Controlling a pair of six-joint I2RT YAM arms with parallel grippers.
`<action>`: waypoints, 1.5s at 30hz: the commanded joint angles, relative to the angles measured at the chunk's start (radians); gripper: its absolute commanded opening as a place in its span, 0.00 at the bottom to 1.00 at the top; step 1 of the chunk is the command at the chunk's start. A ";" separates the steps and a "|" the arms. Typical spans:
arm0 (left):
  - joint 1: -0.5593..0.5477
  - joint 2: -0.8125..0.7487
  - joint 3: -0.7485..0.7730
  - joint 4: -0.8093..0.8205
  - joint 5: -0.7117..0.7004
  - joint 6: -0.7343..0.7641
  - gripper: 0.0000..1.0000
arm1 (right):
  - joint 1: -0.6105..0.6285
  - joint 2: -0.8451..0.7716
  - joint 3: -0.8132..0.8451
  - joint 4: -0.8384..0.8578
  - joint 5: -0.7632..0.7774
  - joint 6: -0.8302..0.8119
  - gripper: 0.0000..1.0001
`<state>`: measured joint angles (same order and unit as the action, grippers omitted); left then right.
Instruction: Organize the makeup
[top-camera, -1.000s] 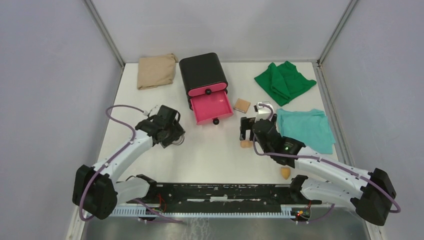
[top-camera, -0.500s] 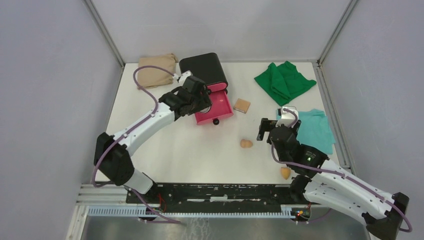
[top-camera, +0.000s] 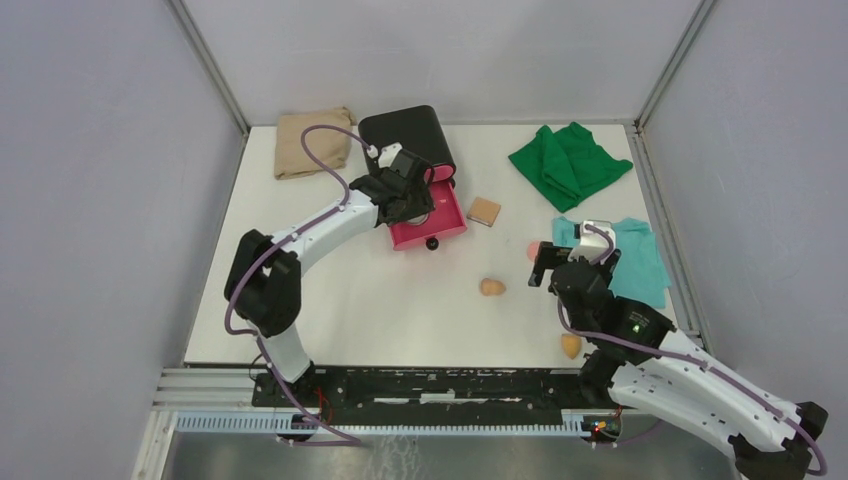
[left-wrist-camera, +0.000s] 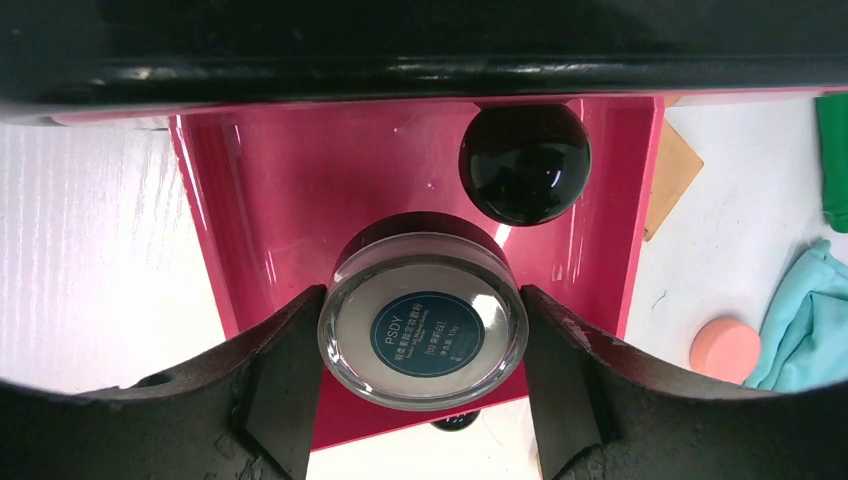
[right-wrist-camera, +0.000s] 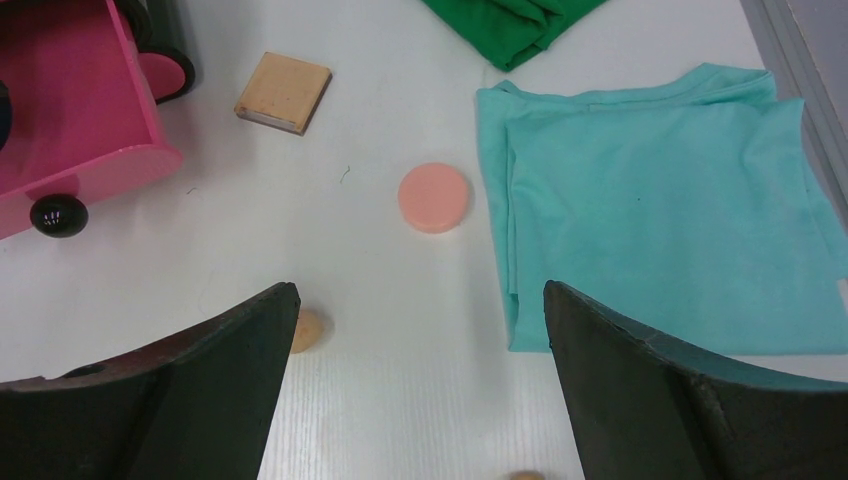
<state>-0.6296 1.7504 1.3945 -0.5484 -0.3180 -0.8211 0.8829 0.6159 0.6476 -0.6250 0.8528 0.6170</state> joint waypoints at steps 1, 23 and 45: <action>0.000 -0.007 0.052 0.030 -0.017 0.037 0.70 | 0.001 0.025 0.004 -0.002 0.030 0.018 1.00; -0.107 -0.257 0.012 0.047 0.016 0.140 0.96 | 0.001 0.192 0.037 0.073 -0.088 0.015 0.99; -0.032 -0.654 -0.387 -0.006 -0.001 0.103 0.99 | -0.102 0.446 0.066 0.170 -0.570 0.000 0.99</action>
<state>-0.6853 1.1782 1.0599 -0.5686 -0.3553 -0.7017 0.8356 1.0592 0.7013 -0.4465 0.3443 0.5785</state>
